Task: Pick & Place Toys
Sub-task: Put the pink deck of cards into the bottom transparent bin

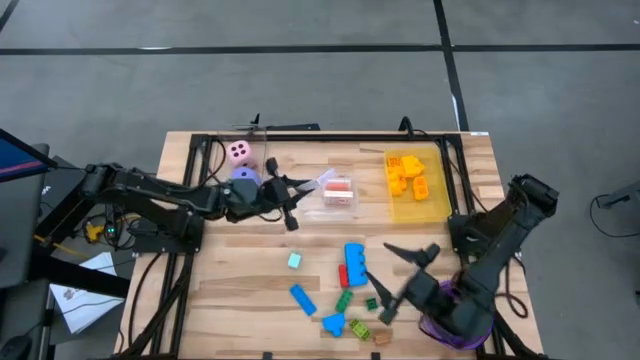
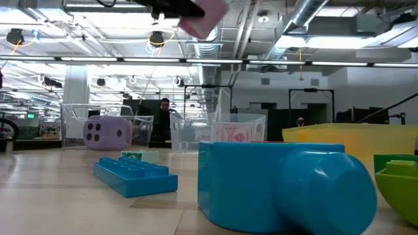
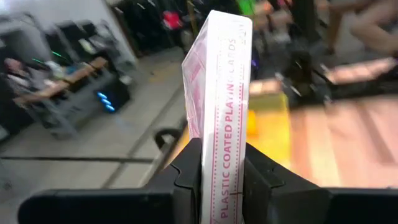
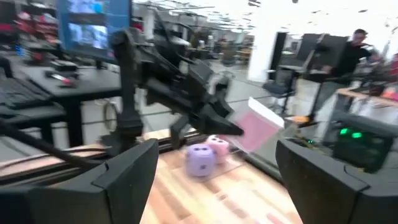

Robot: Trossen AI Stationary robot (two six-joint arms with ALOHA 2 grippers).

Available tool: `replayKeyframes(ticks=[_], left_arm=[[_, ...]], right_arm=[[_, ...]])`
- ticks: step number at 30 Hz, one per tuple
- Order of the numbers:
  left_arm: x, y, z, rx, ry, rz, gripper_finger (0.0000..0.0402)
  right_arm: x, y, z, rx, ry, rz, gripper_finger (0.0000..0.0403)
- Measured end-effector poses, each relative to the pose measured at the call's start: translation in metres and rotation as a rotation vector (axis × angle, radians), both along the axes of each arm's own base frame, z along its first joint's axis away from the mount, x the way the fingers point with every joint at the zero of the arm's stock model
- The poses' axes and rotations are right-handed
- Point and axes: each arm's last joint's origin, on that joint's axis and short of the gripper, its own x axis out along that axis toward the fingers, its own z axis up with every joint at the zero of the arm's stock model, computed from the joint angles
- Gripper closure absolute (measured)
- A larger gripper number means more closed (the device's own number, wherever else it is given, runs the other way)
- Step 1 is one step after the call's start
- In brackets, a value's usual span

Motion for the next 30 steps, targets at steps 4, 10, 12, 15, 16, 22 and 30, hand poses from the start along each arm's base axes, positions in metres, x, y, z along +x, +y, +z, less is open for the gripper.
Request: replayKeyframes(ticks=[4, 10, 12, 15, 16, 22, 30], left_arm=[[0.006, 0.018, -0.010, -0.059, 0.038, -0.058, 0.0346], [0.022, 0.045, -0.016, -0.139, 0.167, -0.171, 0.0346], [0.033, 0.049, -0.017, -0.163, 0.253, -0.189, 0.0346], [0.052, 0.054, -0.019, -0.171, 0.391, -0.216, 0.0346], [0.059, 0.055, -0.018, -0.168, 0.431, -0.227, 0.0346], [0.092, 0.070, -0.025, -0.179, 0.626, -0.247, 0.0346], [0.111, 0.088, -0.060, -0.277, 0.743, -0.289, 0.0346]], right_arm=[[-0.018, 0.015, -0.002, 0.019, -0.013, 0.065, 0.0085], [-0.028, 0.023, -0.005, 0.021, -0.014, 0.103, 0.0085], [-0.028, 0.023, -0.005, 0.021, -0.014, 0.103, 0.0085], [-0.028, 0.023, -0.005, 0.023, -0.016, 0.102, 0.0085], [-0.028, 0.023, -0.005, 0.021, -0.014, 0.102, 0.0085], [-0.028, 0.023, -0.004, 0.016, -0.011, 0.101, 0.0085], [-0.034, 0.027, -0.004, 0.013, -0.009, 0.120, 0.0085]])
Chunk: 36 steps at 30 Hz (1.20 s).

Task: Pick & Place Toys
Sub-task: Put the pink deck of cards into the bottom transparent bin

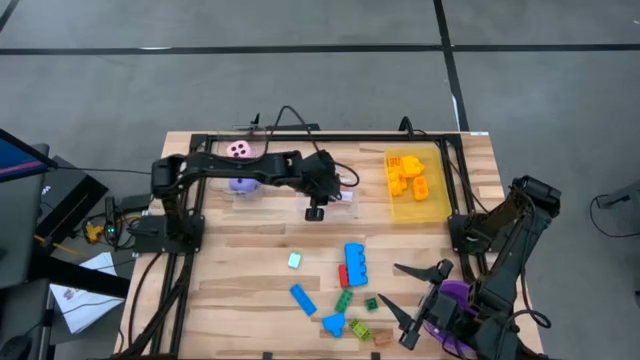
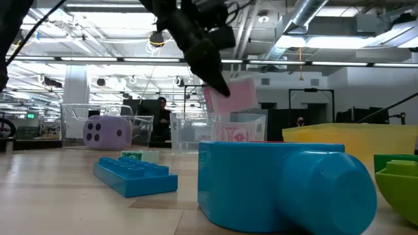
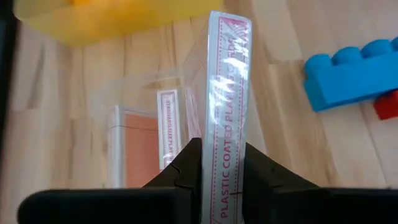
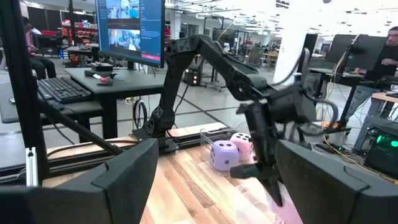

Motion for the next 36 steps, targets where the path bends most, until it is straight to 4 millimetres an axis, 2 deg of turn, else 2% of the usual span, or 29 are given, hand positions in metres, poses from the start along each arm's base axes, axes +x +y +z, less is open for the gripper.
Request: replayKeyframes(ticks=[5, 12, 23, 25, 30, 36], left_arm=[[0.004, 0.001, -0.015, -0.018, 0.044, -0.004, 0.0346], [0.006, 0.001, -0.024, -0.044, 0.062, 0.001, 0.0346], [0.014, 0.002, -0.053, -0.085, 0.125, -0.011, 0.0346], [0.015, 0.002, -0.056, -0.084, 0.122, -0.011, 0.0337], [0.020, 0.003, -0.056, -0.075, 0.079, -0.013, 0.0300], [0.021, 0.003, -0.049, -0.067, 0.040, -0.014, 0.0280]], right_arm=[[-0.001, 0.001, 0.000, -0.001, 0.001, 0.005, 0.0085], [-0.001, 0.001, 0.000, -0.004, 0.002, 0.005, 0.0085], [-0.001, 0.001, 0.000, -0.010, 0.006, 0.005, 0.0085], [-0.001, 0.001, 0.000, -0.010, 0.006, 0.005, 0.0085], [-0.001, 0.001, 0.000, -0.009, 0.005, 0.005, 0.0085], [-0.001, 0.001, 0.000, -0.009, 0.006, 0.005, 0.0085]])
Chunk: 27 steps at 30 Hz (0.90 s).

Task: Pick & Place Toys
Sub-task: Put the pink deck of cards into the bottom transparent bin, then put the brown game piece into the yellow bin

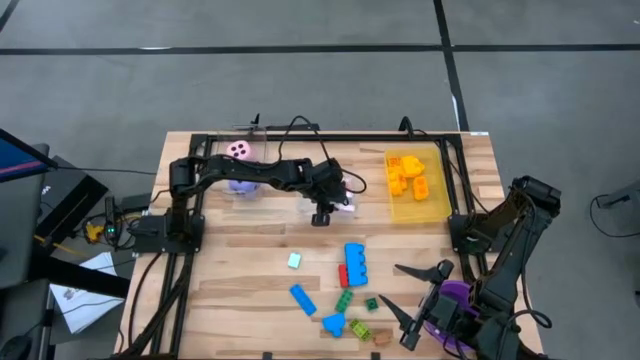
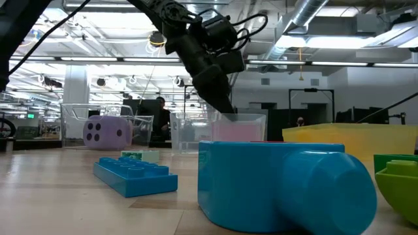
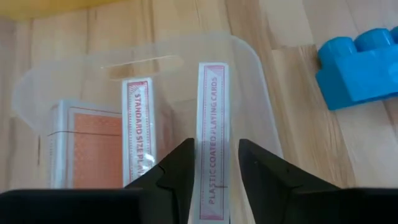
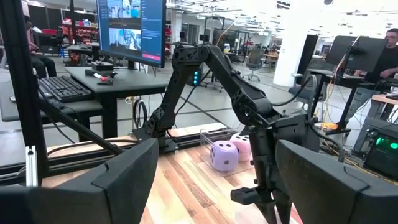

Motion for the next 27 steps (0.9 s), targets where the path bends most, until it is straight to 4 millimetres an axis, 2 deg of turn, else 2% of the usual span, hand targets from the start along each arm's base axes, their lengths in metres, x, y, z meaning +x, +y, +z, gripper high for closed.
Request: replayKeyframes(ticks=[3, 7, 13, 17, 20, 23, 27], left_arm=[[-0.001, 0.000, 0.006, 0.020, -0.013, 0.010, 0.0274], [-0.008, 0.000, 0.029, 0.067, -0.057, 0.032, 0.0266], [-0.034, -0.005, 0.092, 0.110, -0.200, 0.023, 0.0256], [-0.059, -0.019, 0.134, 0.077, -0.333, -0.037, 0.0252], [-0.081, -0.034, 0.152, -0.003, -0.441, -0.121, 0.0249], [-0.103, -0.055, 0.154, -0.072, -0.541, -0.198, 0.0247], [-0.131, -0.089, 0.134, -0.106, -0.691, -0.310, 0.0247]], right_arm=[[0.000, 0.000, 0.000, -0.001, 0.001, 0.000, 0.0085], [0.000, 0.000, 0.000, -0.011, 0.007, 0.000, 0.0085], [-0.001, 0.001, 0.000, -0.019, 0.011, 0.004, 0.0085], [-0.002, 0.001, -0.001, -0.052, 0.031, 0.007, 0.0085], [-0.002, 0.001, -0.003, -0.079, 0.047, 0.007, 0.0085], [-0.002, 0.001, -0.003, -0.083, 0.049, 0.008, 0.0085], [-0.002, 0.001, -0.003, -0.093, 0.055, 0.009, 0.0085]])
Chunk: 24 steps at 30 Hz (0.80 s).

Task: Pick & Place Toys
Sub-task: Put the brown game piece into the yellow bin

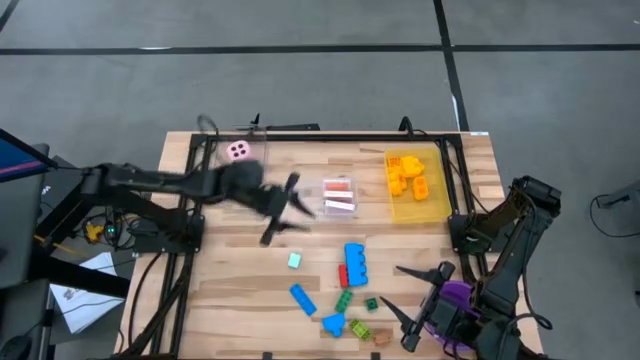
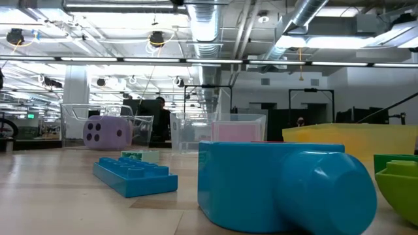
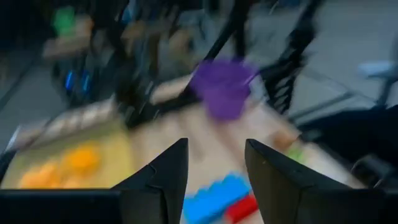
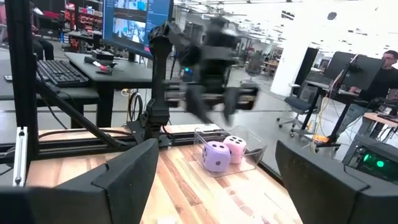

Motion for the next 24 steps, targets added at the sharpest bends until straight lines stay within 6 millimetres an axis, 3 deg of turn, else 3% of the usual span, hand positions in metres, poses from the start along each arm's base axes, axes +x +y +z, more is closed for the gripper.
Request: replayKeyframes(ticks=[3, 7, 14, 24], left_arm=[[-0.021, -0.021, -0.018, -0.006, -0.130, -0.082, 0.0246], [-0.048, -0.039, -0.031, -0.017, -0.264, -0.065, 0.0245], [-0.083, -0.055, -0.014, -0.057, -0.436, 0.030, 0.0245], [-0.080, -0.070, -0.025, 0.021, -0.376, 0.141, 0.0245]], right_arm=[[0.000, 0.000, 0.000, -0.030, 0.018, 0.000, 0.0085], [0.000, 0.000, 0.002, -0.064, 0.037, 0.000, 0.0085], [0.000, -0.001, 0.012, -0.125, 0.073, -0.001, 0.0085], [0.000, -0.001, 0.012, -0.128, 0.075, -0.002, 0.0085]])
